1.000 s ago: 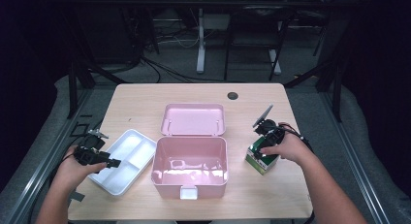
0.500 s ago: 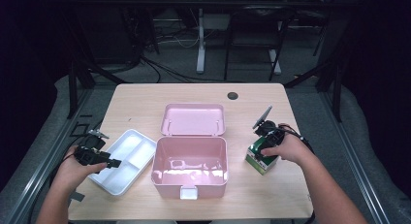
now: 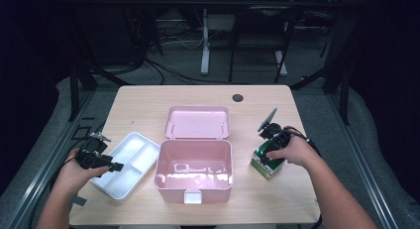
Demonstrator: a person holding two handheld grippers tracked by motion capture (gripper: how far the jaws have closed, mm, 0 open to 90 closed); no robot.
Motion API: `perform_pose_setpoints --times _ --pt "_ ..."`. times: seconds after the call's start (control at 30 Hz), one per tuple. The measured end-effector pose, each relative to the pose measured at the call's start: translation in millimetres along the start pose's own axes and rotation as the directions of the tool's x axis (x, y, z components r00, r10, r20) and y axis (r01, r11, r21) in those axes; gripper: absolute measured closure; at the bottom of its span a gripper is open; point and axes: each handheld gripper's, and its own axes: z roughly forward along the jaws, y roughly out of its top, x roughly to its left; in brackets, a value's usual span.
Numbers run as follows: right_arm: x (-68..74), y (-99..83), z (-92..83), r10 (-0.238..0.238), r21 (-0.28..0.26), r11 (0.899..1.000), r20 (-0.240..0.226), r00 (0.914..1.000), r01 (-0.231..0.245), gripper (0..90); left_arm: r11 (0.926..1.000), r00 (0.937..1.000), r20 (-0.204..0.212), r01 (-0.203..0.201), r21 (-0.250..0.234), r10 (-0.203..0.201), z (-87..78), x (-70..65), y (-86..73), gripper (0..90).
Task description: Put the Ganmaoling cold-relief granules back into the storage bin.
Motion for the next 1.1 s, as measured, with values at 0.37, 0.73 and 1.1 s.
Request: perform_pose_setpoints --times 0.37,0.73,1.1 --pt "5.4 2.5 -10.4 -0.023 -0.007 1.0 0.005 0.9997 0.023 15.8 1.0 1.0 -0.001 -0.002 -0.002 0.002 -1.0 -0.5 -0.1 40.0" --pt "12.5 7.8 -29.6 -0.044 -0.009 0.999 0.015 0.9989 0.044 15.8 1.0 1.0 0.003 -0.004 -0.002 0.004 -0.7 -0.9 0.0 40.0" --pt "18.4 10.8 -54.1 -0.065 -0.02 0.998 0.011 0.9978 0.066 15.8 1.0 1.0 0.002 -0.002 -0.003 0.002 -1.2 -0.8 -0.1 40.0"
